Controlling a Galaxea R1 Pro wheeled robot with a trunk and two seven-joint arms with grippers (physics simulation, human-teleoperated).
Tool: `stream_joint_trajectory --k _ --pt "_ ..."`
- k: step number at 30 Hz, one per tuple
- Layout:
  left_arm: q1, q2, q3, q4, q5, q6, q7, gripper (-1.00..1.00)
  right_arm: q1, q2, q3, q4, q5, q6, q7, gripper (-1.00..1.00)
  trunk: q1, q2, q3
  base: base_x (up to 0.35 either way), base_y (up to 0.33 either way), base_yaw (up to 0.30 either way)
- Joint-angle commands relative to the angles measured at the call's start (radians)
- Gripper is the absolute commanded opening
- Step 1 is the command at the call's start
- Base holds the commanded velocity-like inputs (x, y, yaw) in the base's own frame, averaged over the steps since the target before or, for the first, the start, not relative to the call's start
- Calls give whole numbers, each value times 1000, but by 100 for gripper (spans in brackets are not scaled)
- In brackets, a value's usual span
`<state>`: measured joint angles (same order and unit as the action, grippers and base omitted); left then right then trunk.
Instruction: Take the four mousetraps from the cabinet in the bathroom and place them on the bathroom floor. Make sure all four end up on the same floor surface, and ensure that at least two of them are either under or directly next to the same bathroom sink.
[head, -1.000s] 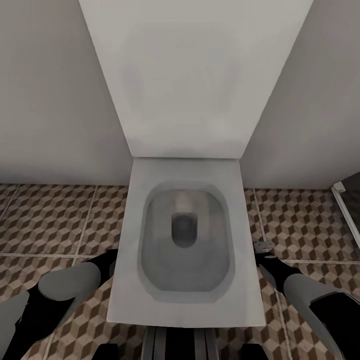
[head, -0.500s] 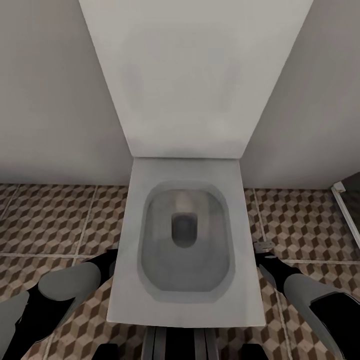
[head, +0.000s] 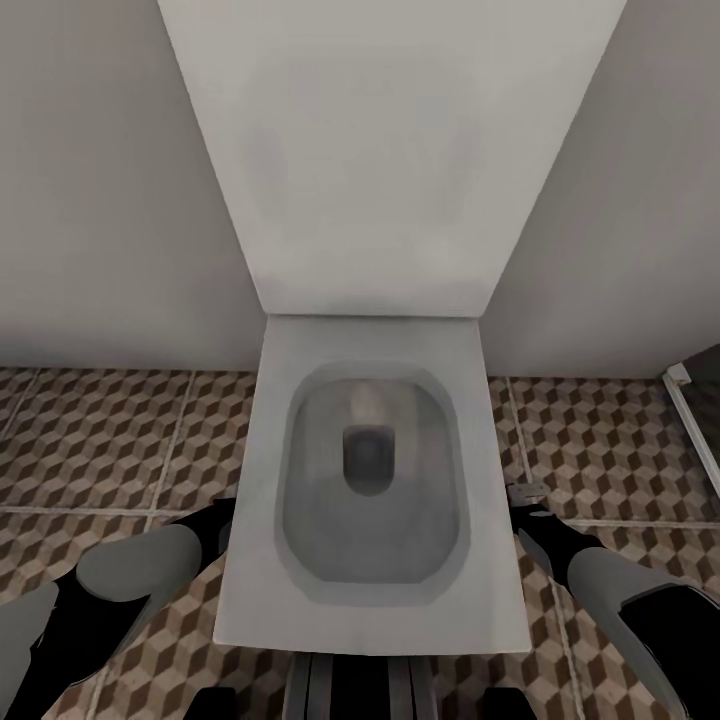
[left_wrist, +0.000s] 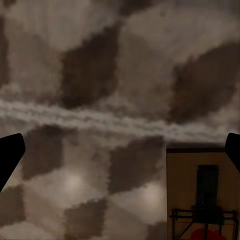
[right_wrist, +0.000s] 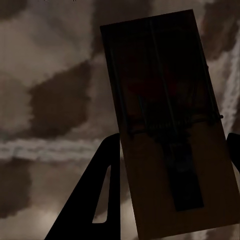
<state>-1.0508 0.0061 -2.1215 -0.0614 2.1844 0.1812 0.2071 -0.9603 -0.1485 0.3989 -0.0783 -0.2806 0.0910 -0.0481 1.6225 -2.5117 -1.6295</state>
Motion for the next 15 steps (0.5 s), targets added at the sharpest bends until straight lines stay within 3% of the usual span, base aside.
stream_joint_trajectory --k 1,15 --pt "0 0 0 0 0 0 0 100 0 0 0 0 -2 0 1 -100 0 0 0 0 0 0" --pt "0 0 0 0 0 0 0 100 0 2 0 0 0 -1 2 -100 0 0 0 0 0 2"
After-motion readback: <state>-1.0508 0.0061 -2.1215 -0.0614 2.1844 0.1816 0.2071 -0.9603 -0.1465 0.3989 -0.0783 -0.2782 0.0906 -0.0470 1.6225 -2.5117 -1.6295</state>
